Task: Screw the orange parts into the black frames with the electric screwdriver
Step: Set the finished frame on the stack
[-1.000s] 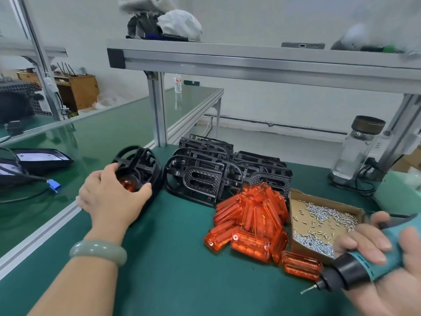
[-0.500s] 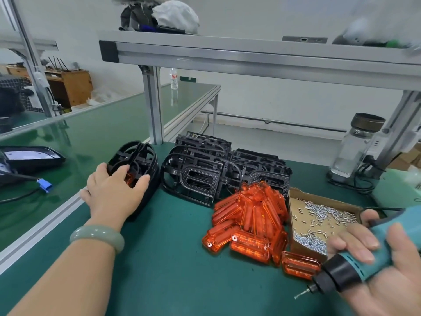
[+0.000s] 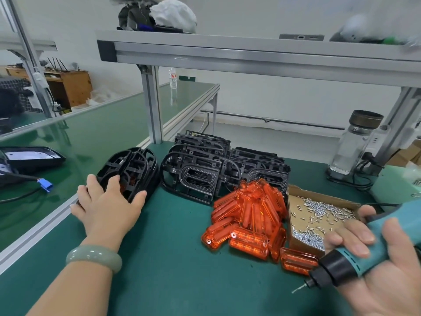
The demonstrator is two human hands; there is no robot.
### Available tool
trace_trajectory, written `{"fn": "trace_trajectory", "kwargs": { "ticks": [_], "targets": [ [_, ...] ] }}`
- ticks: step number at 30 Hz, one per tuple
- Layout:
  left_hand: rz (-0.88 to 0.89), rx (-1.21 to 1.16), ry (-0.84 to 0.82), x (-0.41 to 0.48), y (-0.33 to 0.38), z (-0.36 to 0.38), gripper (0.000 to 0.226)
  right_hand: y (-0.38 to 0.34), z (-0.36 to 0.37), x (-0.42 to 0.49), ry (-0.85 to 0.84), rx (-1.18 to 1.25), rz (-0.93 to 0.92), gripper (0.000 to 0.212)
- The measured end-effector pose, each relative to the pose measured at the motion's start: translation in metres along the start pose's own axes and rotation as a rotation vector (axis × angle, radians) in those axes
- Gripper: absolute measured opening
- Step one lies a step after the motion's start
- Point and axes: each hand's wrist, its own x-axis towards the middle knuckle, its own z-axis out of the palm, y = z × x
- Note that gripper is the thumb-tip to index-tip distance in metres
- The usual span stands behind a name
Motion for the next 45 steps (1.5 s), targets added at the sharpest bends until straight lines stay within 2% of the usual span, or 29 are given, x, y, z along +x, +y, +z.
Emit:
{"fn": "trace_trajectory", "kwargs": {
  "ticks": [9,15,19,21,22,25,27,30,35,39,42,45],
  "targets": [
    [0.021,0.032,-0.085,0.014,0.019,0.001,0.074,0.000,-0.001,0.001,0.030,-0.019,0.006,0.050],
    [0.034,-0.037,0.010,0.005,0.013,0.000,0.097,-0.003,-0.002,0.001,0.032,-0.026,-0.006,0.045],
    [0.054,-0.078,0.022,-0.005,0.011,0.002,0.092,0.000,0.005,0.001,0.222,-0.173,-0.199,0.021],
    [0.053,-0.113,0.043,-0.009,0.009,0.002,0.090,0.001,0.008,0.002,0.363,-0.395,-0.311,0.034],
    [0.050,-0.124,0.054,-0.011,0.008,0.002,0.091,0.002,0.010,0.004,0.389,-0.430,-0.336,0.039],
    [0.034,-0.152,0.079,-0.016,0.006,-0.002,0.097,0.004,0.007,0.002,0.313,-0.247,-0.327,0.033],
    [0.032,-0.144,0.090,-0.017,0.007,-0.005,0.098,0.005,0.011,0.000,0.307,-0.295,-0.323,0.035],
    [0.039,-0.141,0.090,-0.018,0.009,-0.010,0.096,0.010,0.022,0.005,0.407,-0.533,-0.354,0.049],
    [0.090,-0.172,0.164,-0.019,0.015,-0.018,0.084,0.015,0.029,0.004,0.437,-0.565,-0.362,0.050],
    [0.336,-0.313,0.248,-0.021,0.043,-0.022,0.061,0.017,0.031,0.006,0.439,-0.556,-0.357,0.056],
    [0.484,-0.416,0.105,-0.031,0.076,-0.017,0.059,0.018,0.032,0.006,0.451,-0.568,-0.337,0.058],
    [0.491,-0.416,-0.091,-0.042,0.106,-0.004,0.080,0.018,0.033,0.005,0.457,-0.578,-0.332,0.058]
  ]
}}
